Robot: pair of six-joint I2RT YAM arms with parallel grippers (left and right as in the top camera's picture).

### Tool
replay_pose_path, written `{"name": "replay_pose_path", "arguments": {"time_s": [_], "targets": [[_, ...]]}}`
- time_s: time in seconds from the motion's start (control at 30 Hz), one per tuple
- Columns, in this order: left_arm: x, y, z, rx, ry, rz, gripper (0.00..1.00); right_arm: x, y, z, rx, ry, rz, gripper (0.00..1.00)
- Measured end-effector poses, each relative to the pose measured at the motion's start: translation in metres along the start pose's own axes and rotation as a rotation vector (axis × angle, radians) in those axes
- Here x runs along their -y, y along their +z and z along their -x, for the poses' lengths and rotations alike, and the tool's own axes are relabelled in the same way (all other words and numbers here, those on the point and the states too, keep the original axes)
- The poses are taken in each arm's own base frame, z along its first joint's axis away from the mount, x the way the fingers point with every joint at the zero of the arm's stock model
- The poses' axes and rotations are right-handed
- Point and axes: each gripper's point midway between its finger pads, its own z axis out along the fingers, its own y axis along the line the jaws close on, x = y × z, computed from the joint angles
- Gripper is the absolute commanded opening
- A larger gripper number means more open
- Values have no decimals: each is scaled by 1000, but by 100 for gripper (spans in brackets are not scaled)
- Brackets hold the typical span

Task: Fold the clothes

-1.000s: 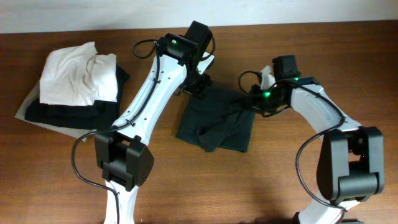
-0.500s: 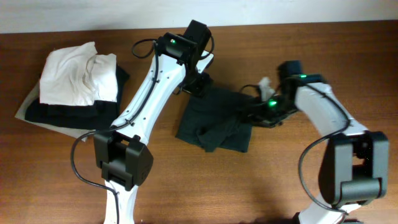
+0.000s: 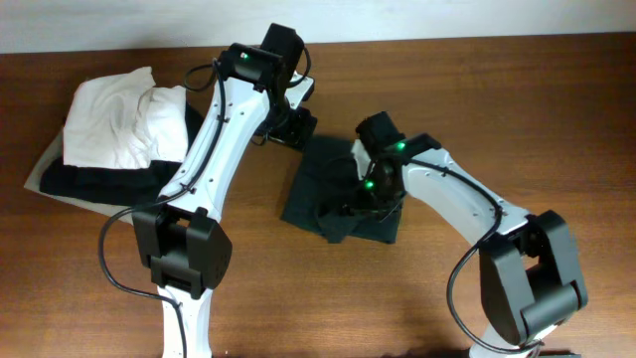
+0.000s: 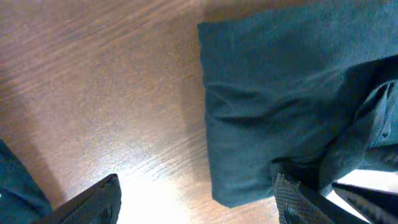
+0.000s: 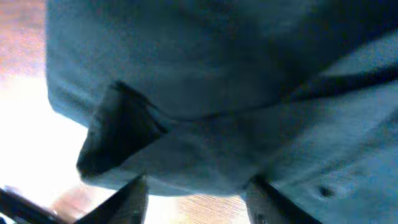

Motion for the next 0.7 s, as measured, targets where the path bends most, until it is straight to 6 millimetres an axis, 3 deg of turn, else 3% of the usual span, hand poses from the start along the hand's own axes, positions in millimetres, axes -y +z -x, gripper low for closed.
{"name": "replay_pose_path", "arguments": {"time_s": [0.03, 0.13, 0.27, 0.3, 0.33, 0.37, 0.53, 0.63, 0.67, 0.7], "targets": [[0, 0, 2, 7, 0, 0, 79, -3, 3, -1, 4, -8, -16, 4], [0, 0, 2, 7, 0, 0, 79, 3, 3, 3, 24, 18, -54, 4], [0, 0, 2, 8, 2, 0, 82, 59, -19, 9, 21, 158, -86, 4], [0, 0, 2, 8, 2, 0, 83, 85, -32, 8, 20, 224, -93, 6], [0, 0, 2, 7, 2, 0, 83, 92, -36, 8, 23, 240, -94, 50], [0, 0, 1, 6, 2, 0, 83, 106, -46, 5, 23, 273, -83, 56], [-18, -1, -1, 1, -40, 1, 83, 57, -37, 6, 4, 108, 58, 74], [-45, -4, -3, 11, -117, -41, 83, 20, -20, 9, 31, 19, 30, 75], [-52, -5, -4, 14, -138, -54, 84, 12, -15, 9, 34, 4, 20, 66], [-58, -6, -5, 19, -159, -72, 85, 3, -5, 10, 37, -7, 2, 41]]}}
